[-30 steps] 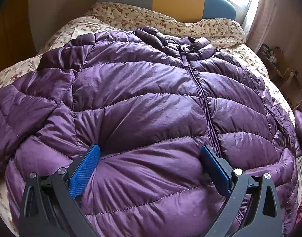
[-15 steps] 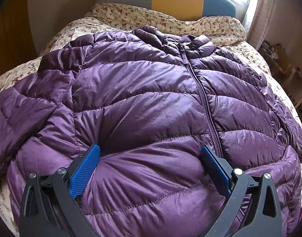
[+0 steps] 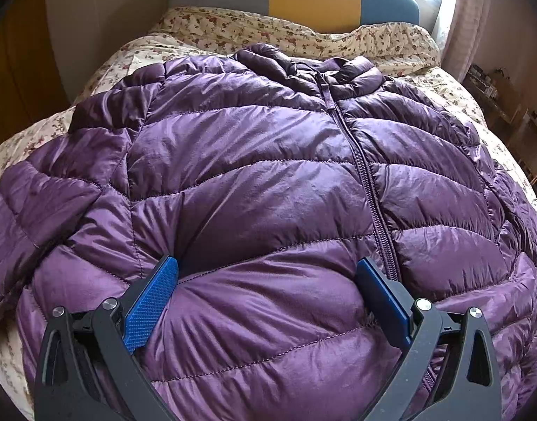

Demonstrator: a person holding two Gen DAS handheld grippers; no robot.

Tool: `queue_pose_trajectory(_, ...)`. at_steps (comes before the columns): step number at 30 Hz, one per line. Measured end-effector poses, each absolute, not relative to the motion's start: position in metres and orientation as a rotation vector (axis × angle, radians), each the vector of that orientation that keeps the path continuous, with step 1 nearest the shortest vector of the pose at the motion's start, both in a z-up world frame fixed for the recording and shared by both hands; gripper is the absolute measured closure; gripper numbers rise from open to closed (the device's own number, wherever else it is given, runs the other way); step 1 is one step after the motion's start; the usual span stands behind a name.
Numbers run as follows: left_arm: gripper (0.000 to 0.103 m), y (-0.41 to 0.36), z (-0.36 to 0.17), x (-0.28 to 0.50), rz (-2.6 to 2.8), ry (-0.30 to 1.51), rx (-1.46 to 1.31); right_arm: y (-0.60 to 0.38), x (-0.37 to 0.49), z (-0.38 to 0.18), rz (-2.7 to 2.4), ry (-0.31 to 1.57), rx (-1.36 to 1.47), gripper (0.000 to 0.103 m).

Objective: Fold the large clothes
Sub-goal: 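Carry the held sleeve across the jacket body toward the left gripper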

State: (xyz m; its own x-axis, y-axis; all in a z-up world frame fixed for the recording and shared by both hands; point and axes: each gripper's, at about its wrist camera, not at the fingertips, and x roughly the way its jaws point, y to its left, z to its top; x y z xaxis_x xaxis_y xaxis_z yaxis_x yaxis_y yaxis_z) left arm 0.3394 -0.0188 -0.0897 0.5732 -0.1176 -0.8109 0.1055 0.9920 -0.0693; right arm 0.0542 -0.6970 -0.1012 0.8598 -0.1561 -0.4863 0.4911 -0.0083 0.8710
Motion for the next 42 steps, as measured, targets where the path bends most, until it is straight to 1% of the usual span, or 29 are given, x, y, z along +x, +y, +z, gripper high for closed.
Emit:
queue_pose_trajectory(3,0.003,-0.019,-0.090,0.339,-0.130,0.951,-0.013,-0.697,0.051,-0.092,-0.547,0.304,1.442,0.078)
queue_pose_trajectory(4,0.003,-0.019,-0.090,0.339,-0.130,0.951,-0.013,-0.697,0.053,-0.089,-0.561,0.308,1.428,0.080)
queue_pose_trajectory(6,0.003,-0.019,-0.090,0.339,-0.130,0.951,-0.013,-0.699,0.053,-0.085,-0.575,0.319,1.407,0.093)
queue_pose_trajectory(8,0.003,-0.019,-0.090,0.339,-0.131,0.951,-0.014,-0.696,0.056,-0.080,-0.580,0.350,1.351,0.094)
queue_pose_trajectory(14,0.003,-0.019,-0.090,0.339,-0.131,0.951,-0.014,-0.663,0.093,-0.038,-0.465,0.383,1.143,0.094)
queue_pose_trajectory(21,0.003,-0.018,-0.090,0.339,-0.134,0.950,-0.021,-0.557,0.180,0.005,-0.212,0.483,0.944,0.094)
queue_pose_trajectory(24,0.003,-0.017,-0.090,0.339,-0.137,0.947,-0.028,-0.504,0.213,0.009,-0.124,0.533,0.881,0.094)
queue_pose_trajectory(30,0.003,-0.014,-0.089,0.339,-0.145,0.944,-0.045,-0.414,0.254,0.000,0.025,0.623,0.822,0.094)
queue_pose_trajectory(42,0.003,-0.006,-0.086,0.335,-0.161,0.927,-0.093,-0.268,0.294,-0.036,0.224,0.768,0.733,0.094)
